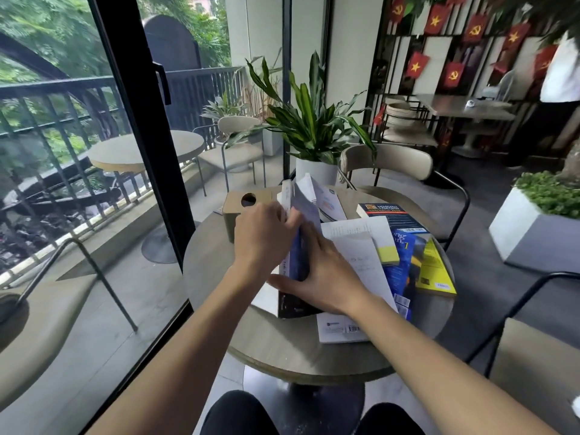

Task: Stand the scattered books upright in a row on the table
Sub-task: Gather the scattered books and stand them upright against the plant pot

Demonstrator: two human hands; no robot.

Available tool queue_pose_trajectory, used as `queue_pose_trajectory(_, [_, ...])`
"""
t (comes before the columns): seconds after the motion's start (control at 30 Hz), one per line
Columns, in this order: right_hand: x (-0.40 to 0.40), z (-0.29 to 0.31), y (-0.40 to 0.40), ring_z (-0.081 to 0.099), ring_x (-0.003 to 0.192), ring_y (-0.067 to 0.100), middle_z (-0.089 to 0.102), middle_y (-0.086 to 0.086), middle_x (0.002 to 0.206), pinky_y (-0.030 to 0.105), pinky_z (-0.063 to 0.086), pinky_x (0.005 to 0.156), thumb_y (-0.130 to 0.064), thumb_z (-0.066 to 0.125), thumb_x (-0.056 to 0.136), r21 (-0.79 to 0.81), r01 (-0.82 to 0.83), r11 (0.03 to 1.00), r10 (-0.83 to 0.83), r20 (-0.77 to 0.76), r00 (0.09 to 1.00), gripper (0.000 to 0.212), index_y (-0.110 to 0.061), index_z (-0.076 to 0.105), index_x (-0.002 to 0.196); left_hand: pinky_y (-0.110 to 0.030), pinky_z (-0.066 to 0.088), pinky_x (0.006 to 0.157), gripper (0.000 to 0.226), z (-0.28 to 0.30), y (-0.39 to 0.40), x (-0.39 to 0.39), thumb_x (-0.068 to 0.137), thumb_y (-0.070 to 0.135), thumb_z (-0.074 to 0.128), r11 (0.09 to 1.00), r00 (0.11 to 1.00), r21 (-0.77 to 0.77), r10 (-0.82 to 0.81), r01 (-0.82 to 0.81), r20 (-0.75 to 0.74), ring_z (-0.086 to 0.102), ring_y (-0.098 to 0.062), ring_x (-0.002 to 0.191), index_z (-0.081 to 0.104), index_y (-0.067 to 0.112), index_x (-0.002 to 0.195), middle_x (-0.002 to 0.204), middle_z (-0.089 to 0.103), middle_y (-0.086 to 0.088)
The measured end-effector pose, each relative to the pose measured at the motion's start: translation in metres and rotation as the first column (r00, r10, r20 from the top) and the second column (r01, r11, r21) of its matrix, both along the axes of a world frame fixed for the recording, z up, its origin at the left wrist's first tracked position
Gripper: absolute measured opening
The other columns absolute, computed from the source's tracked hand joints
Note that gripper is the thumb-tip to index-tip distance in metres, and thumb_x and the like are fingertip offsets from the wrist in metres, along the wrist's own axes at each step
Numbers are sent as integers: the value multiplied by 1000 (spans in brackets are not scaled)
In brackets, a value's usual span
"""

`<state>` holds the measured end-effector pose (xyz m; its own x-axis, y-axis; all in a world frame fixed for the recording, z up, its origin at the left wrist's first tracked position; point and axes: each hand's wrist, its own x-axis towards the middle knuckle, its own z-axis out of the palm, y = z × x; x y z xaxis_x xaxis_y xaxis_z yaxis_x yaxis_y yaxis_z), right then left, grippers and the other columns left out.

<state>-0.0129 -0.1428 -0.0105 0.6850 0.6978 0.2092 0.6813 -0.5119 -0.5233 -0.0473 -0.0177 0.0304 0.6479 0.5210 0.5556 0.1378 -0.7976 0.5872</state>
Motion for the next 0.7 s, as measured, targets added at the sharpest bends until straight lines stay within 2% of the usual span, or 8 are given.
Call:
queue_pose_trajectory(0.07, [-3, 5, 4, 26, 147, 22, 18, -3, 162, 53, 40, 107, -91, 54, 57, 70, -4, 998, 5, -17, 1000, 127, -30, -3, 152, -35, 17, 50, 49, 6, -4, -9, 81, 27, 64, 998, 995, 68, -9, 2, 100, 30, -19, 46, 29, 18, 48, 44, 29, 2])
queue_pose_trajectory(0.13, [-4, 9, 6, 18, 150, 20, 8, -4, 165, 51, 36, 111, -84, 63, 57, 125, -27, 992, 31, -25, 999, 131, -36, -15, 150, -31, 13, 54, 44, 8, -6, -14, 80, 25, 66, 992, 981, 128, -35, 10, 192, 31, -21, 48, 34, 17, 52, 46, 27, 8])
queue_pose_trajectory(0.23, [-7, 15, 6, 4, 152, 14, -4, -4, 166, 43, 27, 119, -73, 72, 58, 158, -62, 986, 64, -13, 998, 139, -30, -24, 149, -23, 17, 54, 33, 4, -6, -22, 80, 23, 66, 980, 938, 201, -65, -5, 340, 34, -15, 50, 43, 15, 57, 52, 33, 11])
queue_pose_trajectory(0.33, [-7, 15, 9, 12, 151, 15, 3, -3, 165, 44, 33, 116, -68, 80, 53, 227, -81, 971, 81, 8, 997, 146, -30, -23, 150, -26, 29, 50, 28, -8, -5, -29, 80, 20, 67, 962, 891, 271, -90, -38, 446, 38, -15, 54, 50, 9, 61, 58, 47, 1])
queue_pose_trajectory(0.43, [-8, 8, 14, 16, 151, 15, 3, -2, 165, 44, 38, 113, -56, 87, 53, 264, -114, 958, 113, 21, 993, 149, -31, -23, 150, -25, 31, 51, 25, -27, -4, -35, 80, 11, 73, 947, 862, 311, -95, -76, 498, 39, -16, 60, 54, 3, 64, 59, 52, -7])
queue_pose_trajectory(0.57, [-12, -5, 20, 19, 150, 16, 4, -2, 165, 42, 44, 108, -47, 90, 56, 263, -126, 957, 126, 17, 992, 148, -31, -24, 150, -15, 27, 59, 21, -47, 0, -41, 87, 14, 69, 941, 865, 333, -121, -55, 487, 41, -14, 64, 61, 0, 74, 65, 56, -9])
queue_pose_trajectory(0.7, [-12, -13, 27, 25, 147, 16, 10, -5, 164, 43, 45, 106, -43, 91, 55, 260, -99, 961, 110, -28, 994, 150, -31, -23, 151, -15, 27, 62, 28, -55, 3, -48, 94, 21, 60, 950, 868, 311, -127, -34, 481, 39, -14, 65, 60, -1, 77, 67, 55, -10])
